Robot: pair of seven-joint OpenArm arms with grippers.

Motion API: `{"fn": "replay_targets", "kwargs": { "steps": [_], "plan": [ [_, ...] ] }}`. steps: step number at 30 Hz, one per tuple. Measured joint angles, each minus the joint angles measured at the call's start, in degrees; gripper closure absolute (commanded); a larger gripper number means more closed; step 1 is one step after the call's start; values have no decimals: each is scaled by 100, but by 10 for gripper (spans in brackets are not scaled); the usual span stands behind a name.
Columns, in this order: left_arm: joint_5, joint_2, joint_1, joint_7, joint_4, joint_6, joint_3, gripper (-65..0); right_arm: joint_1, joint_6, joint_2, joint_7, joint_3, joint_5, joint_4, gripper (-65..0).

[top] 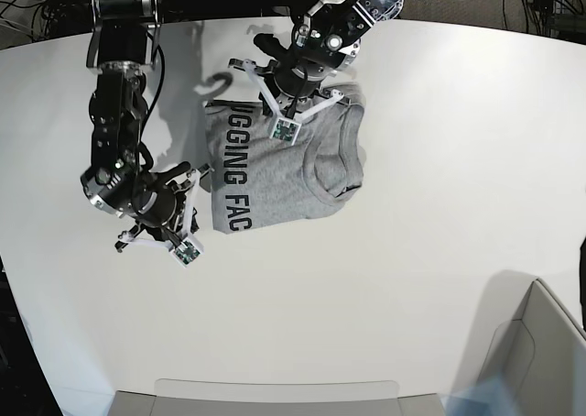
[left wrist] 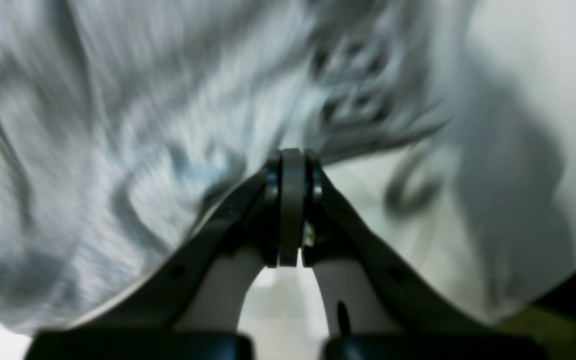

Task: Fold the T-shirt properly
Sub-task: 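Grasp the bundle with both grippers and rotate it, then drag the folded bundle across the table with the left gripper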

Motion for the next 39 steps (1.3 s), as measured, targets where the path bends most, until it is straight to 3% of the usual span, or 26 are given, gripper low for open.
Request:
{"fn": "replay_targets", "kwargs": {
  "steps": [3,6,14,20,23,26,29,33,34,39],
  "plan": [
    [-20,24,-302,-37,-542,9,11,0,256,-11,-48,581,-348,-240,-1014,0],
    [-42,52,-361,-162,-780,-39,-284,0,216,-149,-90,549,-409,-455,-1462,0],
    [-13,26,-345,-282,-881,-15,-2002,0,-1014,-269,-17,669,-378,-472,-671,0],
    [-31,74,-874,-216,-914,-13,-2282,0,-1827,-284,-225,549,-483,-538,188,0],
    [-50,105,-798,-179,-501,-9,-2717,0,-2028,-225,-466,516,-98,-413,774,0],
    [103,133,-503,-319,127,50,-3082,0,-1934,-227,-638,581,831,-461,1379,0],
    [92,275,-470,-262,476,46,-2806,0,-1788,-225,-713,505,1781,-509,1709,0],
    [-50,380,-721,-286,186,-79,-1580,0,-1604,-229,-743,501,2872,-496,1757,0],
    [15,378,-813,-280,-7,20,-1290,0,-1576,-229,-769,498,3093,-459,1755,0],
    [46,616,-1209,-286,-1255,20,-872,0,-1749,-243,-741,518,3473,-442,1762,0]
  ]
}}
